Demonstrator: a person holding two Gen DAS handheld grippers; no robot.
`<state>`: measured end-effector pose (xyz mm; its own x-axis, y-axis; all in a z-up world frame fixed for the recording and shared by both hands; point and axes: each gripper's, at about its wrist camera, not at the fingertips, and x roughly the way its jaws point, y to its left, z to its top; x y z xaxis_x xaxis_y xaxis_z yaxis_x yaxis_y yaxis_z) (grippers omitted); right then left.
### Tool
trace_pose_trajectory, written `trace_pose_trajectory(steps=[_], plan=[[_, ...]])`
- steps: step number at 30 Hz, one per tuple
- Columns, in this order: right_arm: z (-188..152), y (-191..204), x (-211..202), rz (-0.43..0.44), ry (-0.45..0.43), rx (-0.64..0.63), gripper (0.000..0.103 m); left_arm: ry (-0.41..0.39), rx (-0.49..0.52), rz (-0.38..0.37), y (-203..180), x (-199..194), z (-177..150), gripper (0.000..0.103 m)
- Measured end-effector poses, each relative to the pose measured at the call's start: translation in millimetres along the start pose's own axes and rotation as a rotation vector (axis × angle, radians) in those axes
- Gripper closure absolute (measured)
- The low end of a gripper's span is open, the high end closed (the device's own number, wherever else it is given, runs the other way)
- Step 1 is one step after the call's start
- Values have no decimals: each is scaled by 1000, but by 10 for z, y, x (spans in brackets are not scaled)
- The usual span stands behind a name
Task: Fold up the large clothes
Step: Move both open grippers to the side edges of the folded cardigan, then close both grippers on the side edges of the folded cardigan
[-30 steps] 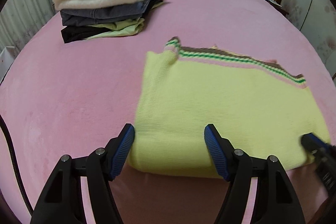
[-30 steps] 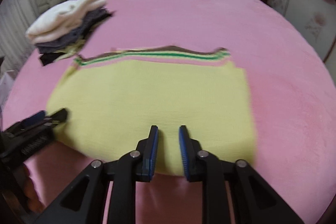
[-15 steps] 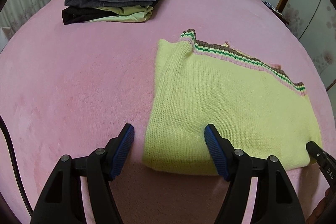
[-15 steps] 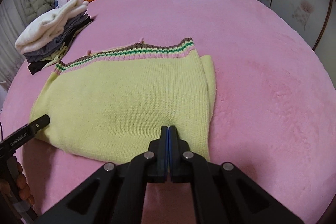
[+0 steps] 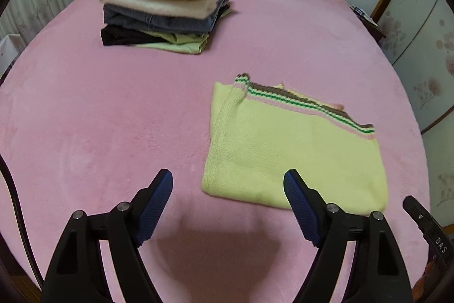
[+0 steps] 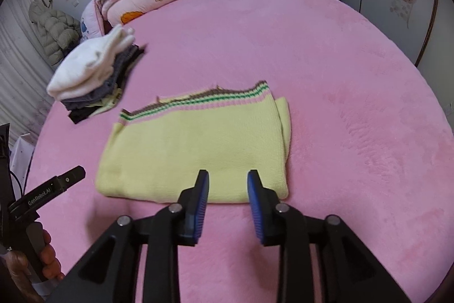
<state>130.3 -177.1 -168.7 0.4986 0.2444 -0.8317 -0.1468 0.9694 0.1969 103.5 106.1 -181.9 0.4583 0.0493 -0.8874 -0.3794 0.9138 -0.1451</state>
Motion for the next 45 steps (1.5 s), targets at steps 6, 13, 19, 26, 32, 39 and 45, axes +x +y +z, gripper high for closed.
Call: trace_pose_trajectory(steps=[6,13,19,26,32,39,45], plan=[[75,198,-308,-12,24,-45,71,18,44,-40,-107,-403,26,23],[80,374,-674,19,-27,-76,70,0,27,-87,-158,-742,69,23],[100,493,-803,25,-112,-99,67,1,-7,-79,-110,-680,-19,23],[111,578,-455,57,-127,-114,67,74,-133,-228,81,-121,-282,23],[68,606,54,22,-123,-147,67,144,-244,-385,233,608,-455,24],[5,598,482,25,-113,-181,69,92,-348,-482,303,1056,-496,24],[-46,600,703,38,-101,-200,75,10,-324,-497,276,1180,-391,24]])
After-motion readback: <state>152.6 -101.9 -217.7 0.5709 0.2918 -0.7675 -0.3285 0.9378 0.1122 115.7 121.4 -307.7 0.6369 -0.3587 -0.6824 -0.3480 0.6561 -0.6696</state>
